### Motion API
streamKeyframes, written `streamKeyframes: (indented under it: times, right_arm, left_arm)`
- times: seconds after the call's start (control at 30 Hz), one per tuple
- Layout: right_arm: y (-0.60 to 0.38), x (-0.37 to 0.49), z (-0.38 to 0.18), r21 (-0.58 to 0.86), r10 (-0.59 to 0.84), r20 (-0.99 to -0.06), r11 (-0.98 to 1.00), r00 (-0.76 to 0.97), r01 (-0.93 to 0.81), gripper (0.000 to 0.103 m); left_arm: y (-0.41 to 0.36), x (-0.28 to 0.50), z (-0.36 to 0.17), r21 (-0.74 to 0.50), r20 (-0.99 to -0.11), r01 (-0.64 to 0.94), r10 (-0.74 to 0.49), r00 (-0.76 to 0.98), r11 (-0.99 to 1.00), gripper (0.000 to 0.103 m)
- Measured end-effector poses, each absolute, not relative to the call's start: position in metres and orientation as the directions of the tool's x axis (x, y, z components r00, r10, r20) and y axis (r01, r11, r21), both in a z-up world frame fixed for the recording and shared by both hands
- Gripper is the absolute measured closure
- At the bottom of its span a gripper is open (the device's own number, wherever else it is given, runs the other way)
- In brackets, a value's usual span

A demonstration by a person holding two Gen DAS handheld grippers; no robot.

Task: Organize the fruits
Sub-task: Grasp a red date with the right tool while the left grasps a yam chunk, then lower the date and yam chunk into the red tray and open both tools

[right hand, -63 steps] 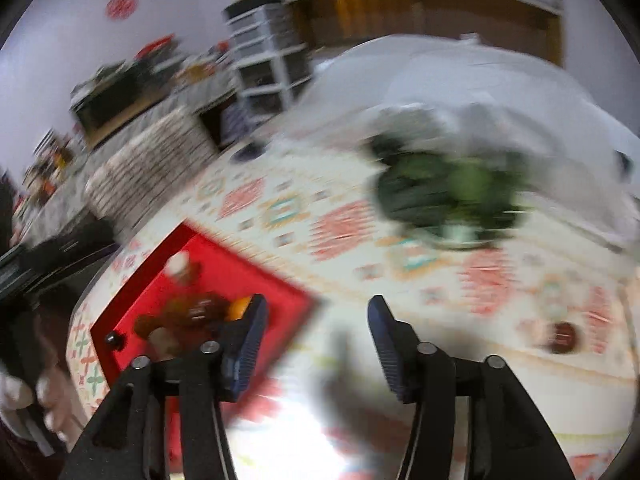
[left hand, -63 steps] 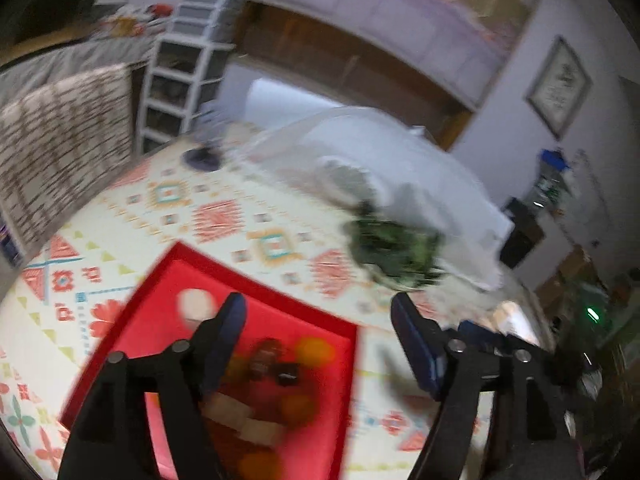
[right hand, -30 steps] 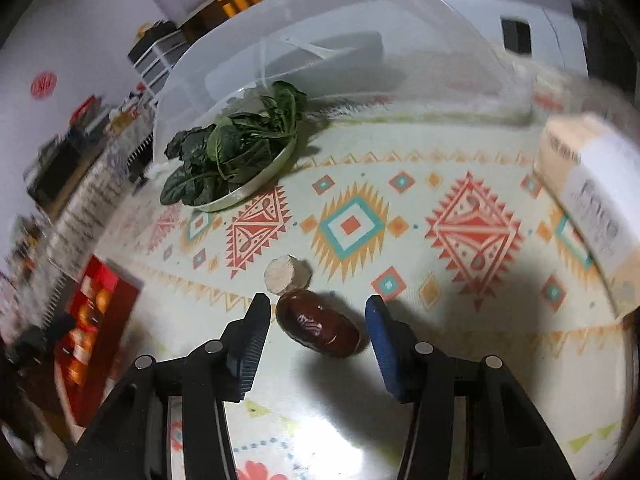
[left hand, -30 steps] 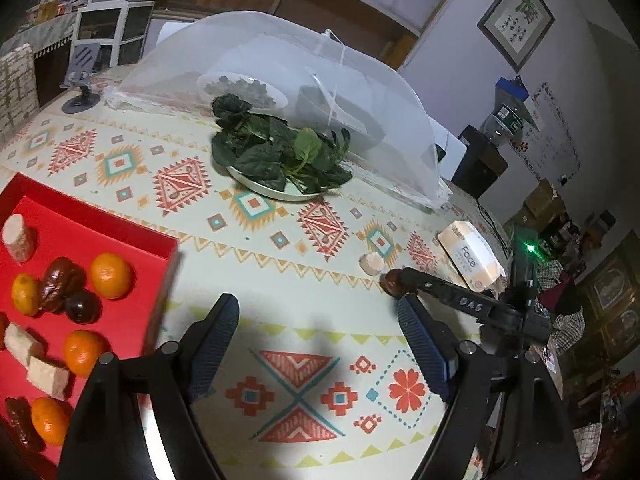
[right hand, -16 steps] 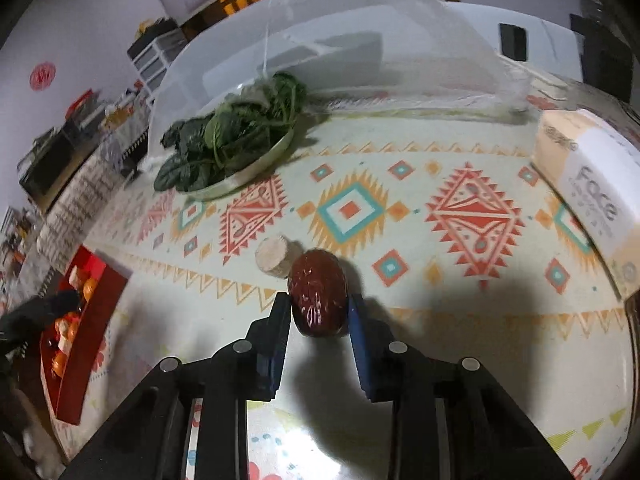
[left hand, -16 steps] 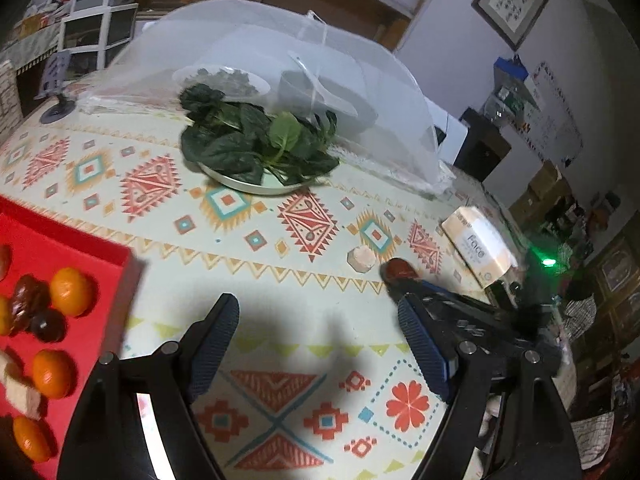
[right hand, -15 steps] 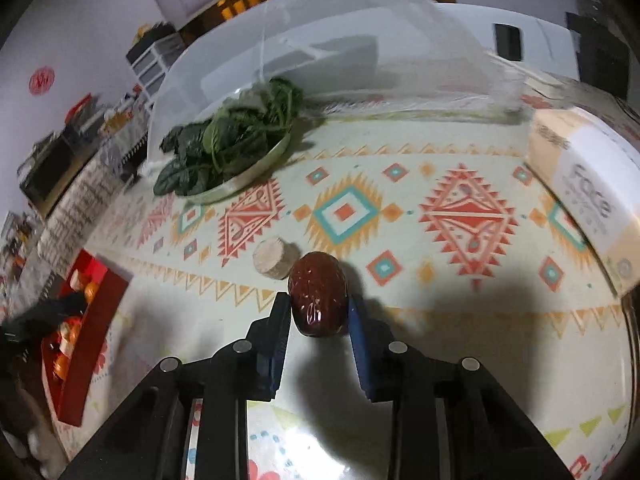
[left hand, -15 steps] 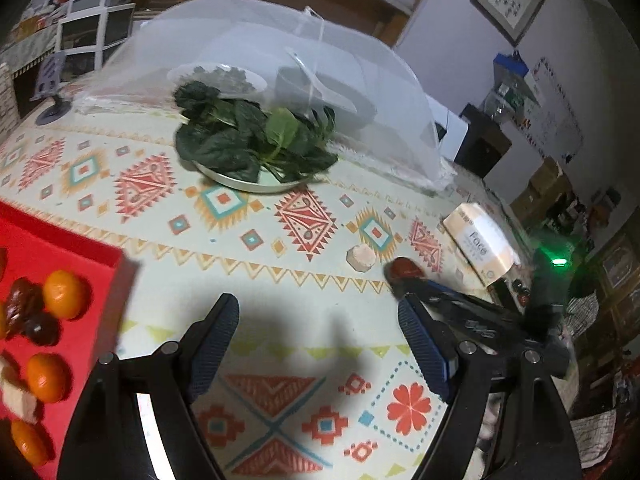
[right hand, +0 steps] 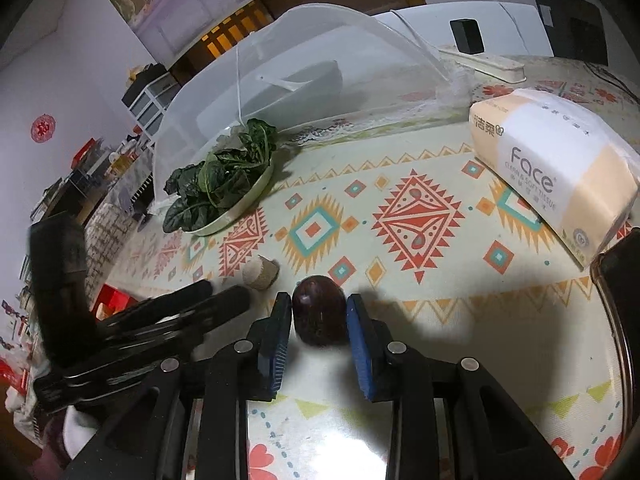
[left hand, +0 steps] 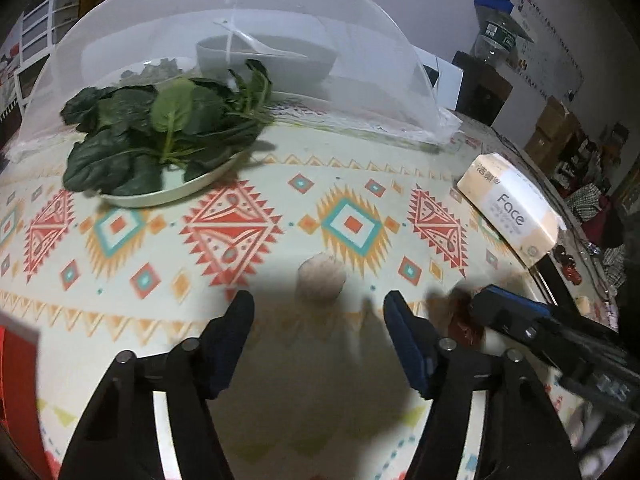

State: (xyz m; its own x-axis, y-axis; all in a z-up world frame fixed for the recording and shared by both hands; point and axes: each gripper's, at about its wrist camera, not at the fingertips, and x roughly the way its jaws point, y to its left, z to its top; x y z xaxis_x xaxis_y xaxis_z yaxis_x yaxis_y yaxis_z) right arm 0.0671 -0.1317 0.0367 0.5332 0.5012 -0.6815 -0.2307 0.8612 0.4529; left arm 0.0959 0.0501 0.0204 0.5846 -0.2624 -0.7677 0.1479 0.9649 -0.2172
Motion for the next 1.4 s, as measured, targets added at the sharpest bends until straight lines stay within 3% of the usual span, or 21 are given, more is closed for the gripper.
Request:
streamKeyframes:
  times: [0.2,0.27,0.37,0.43,0.5,0.57,0.77,0.87,1.0,1.4]
  right_arm:
    - [-0.131,0.066,0.038,0.459,0.512,-0.679,0.855,0.526,-0.240,0.072]
    - [-0.132,0.068,0.035,0.457,0.506,-0.685,0.859,0.524,-0.233,0.072]
    - [-0.132,0.071,0.029,0.455,0.506,-0.704,0.860,0.498,-0.231,0.072]
    - [-0.129,0.071,0.027,0.471,0.536,-0.703,0.843,0.466,-0.259,0.064]
    - [-0.125,0.070,0.026,0.473,0.550,-0.703,0.835,0.451,-0.280,0.049]
    - [-0.117,0.069,0.024,0.454,0.544,-0.715,0.839,0.440,-0.301,0.047]
    - [-0.097,0.061,0.020,0.326,0.450,-0.765,0.887,0.460,-0.325,0.048]
    - [-0.091,0.057,0.020,0.265,0.394,-0.786,0.911,0.477,-0.315,0.062]
    - [-0.079,0.050,0.023,0.203,0.342,-0.787,0.930,0.513,-0.308,0.065]
    - [-0.005,-0.001,0.087,0.259,0.461,-0.726,0.870,0.510,-0.419,0.067]
  left_arm:
    - [0.026,0.106,0.011,-0.133,-0.779,0.186,-0.219,0.587,0.973,0.050]
    - [0.021,0.109,0.011,-0.097,-0.783,0.193,-0.194,0.591,0.976,0.075]
    - [0.016,0.109,0.011,-0.059,-0.787,0.205,-0.172,0.593,0.977,0.076]
    - [0.017,0.106,0.013,-0.062,-0.786,0.204,-0.174,0.594,0.977,0.076]
    - [0.022,0.101,0.019,-0.079,-0.778,0.191,-0.180,0.601,0.978,0.076]
    - [0.030,0.095,0.028,-0.100,-0.768,0.175,-0.188,0.613,0.980,0.076]
    - [0.063,0.052,0.066,-0.151,-0.705,0.142,-0.207,0.678,0.978,0.076]
    - [0.088,0.023,0.083,-0.186,-0.673,0.121,-0.216,0.707,0.975,0.076]
    - [0.136,-0.018,0.100,-0.234,-0.644,0.069,-0.208,0.736,0.970,0.076]
    - [0.298,-0.119,0.108,-0.326,-0.593,-0.178,-0.054,0.803,0.928,0.076]
